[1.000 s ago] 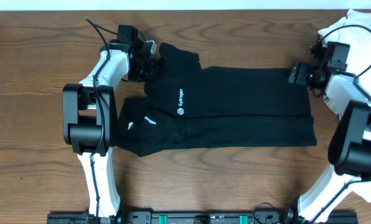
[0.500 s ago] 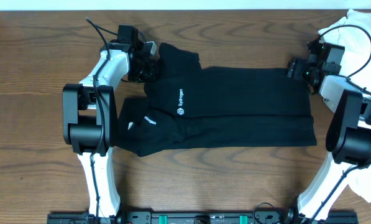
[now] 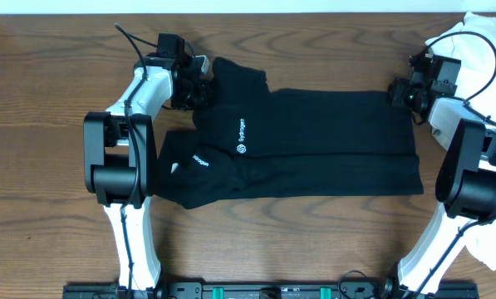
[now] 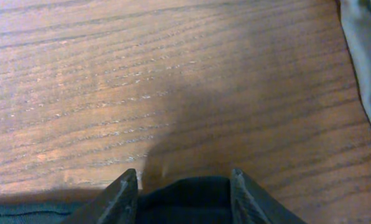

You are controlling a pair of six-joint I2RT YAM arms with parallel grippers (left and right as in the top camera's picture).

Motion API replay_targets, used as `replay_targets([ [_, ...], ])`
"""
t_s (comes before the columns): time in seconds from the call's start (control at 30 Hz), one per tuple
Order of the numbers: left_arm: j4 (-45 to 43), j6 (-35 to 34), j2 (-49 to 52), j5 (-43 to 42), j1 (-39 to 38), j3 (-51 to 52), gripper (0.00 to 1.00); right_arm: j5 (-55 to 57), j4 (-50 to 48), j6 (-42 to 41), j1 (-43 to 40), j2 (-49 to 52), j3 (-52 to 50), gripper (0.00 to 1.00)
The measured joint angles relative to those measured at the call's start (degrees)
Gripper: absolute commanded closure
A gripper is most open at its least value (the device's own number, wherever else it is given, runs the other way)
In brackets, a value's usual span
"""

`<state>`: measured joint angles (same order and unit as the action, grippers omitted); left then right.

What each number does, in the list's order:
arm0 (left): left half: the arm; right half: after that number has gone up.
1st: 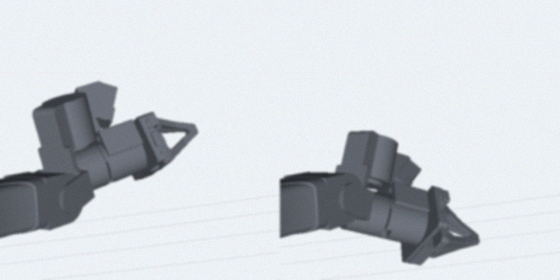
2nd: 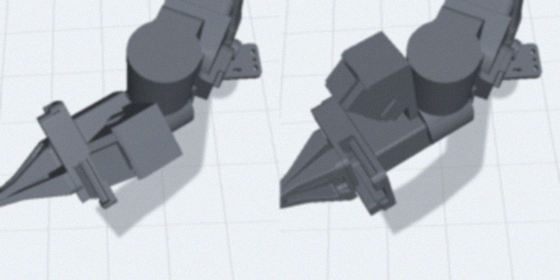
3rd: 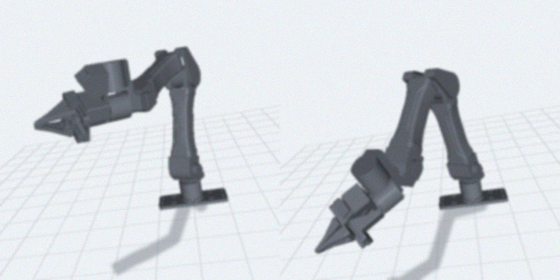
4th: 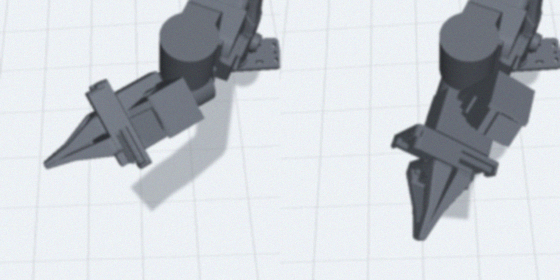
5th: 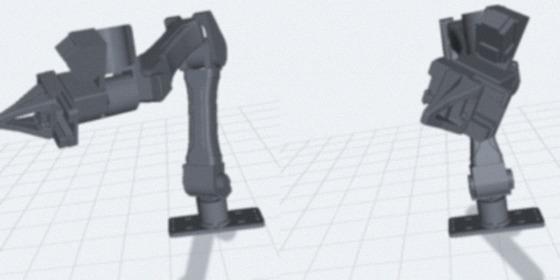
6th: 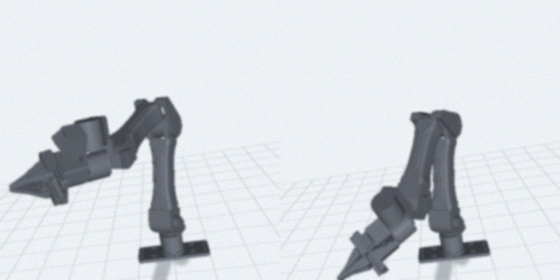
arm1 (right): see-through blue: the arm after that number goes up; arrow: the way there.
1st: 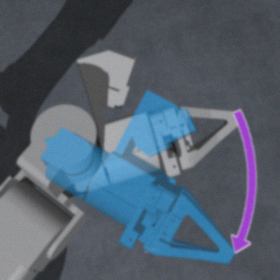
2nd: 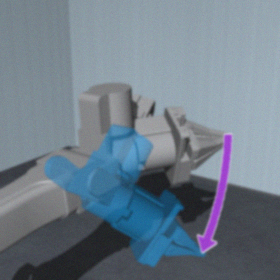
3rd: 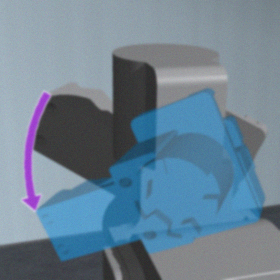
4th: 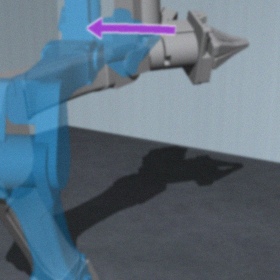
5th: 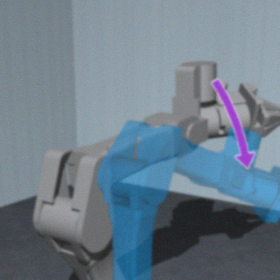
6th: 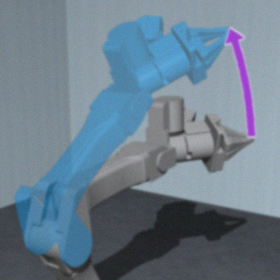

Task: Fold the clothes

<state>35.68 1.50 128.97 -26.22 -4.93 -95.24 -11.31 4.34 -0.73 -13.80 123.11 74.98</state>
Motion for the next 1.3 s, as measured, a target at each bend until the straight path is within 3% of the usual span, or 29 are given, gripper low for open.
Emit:
replay_targets([
  [0.13, 0.00, 0.00, 0.00, 0.00, 0.00, 0.00, 0.82, -0.74, 1.25, -0.07, -0.46, -0.07, 0.31, 0.41],
  [0.27, 0.04, 0.00, 0.00, 0.00, 0.00, 0.00, 0.81, -1.09, 2.32, 0.85, -0.79, -0.28, 0.46, 0.36],
  [0.63, 0.15, 0.00, 0.00, 0.00, 0.00, 0.00, 0.81, -2.93, 5.46, 5.88, -1.62, -0.57, 1.05, 0.41],
  [0.7, 0.15, -0.02, 0.00, 0.00, 0.00, 0.00, 0.81, -2.93, 5.64, 6.75, -1.62, -0.59, 1.05, 0.45],
  [0.83, 0.17, 0.00, 0.00, 0.00, 0.00, 0.00, 0.81, -3.17, 6.29, 8.02, -1.60, -0.61, 1.05, 0.74],
  [0.9, 0.20, 0.00, 0.00, -0.02, 0.00, 0.00, 0.81, -3.37, 6.49, 8.15, -1.60, -0.61, 1.03, 0.94],
  [0.93, 0.20, 0.00, 0.00, 0.00, 0.00, 0.00, 0.81, -3.72, 6.58, 8.24, -1.60, -0.61, 0.98, 0.99],
  [1.0, 0.22, 0.00, 0.00, 0.00, 0.00, 0.00, 0.81, -3.98, 6.80, 7.58, -1.51, -0.61, 0.94, 0.99],
  [1.1, 0.26, -0.24, 0.00, -0.04, 0.00, 0.00, 0.94, -3.74, 6.95, 6.88, -1.51, -0.63, 0.96, 0.99],
  [1.3, 0.46, -0.20, -0.02, -0.02, 0.00, 0.00, 0.94, -1.81, 8.81, 4.55, -1.22, -1.68, 0.70, 0.99],
])
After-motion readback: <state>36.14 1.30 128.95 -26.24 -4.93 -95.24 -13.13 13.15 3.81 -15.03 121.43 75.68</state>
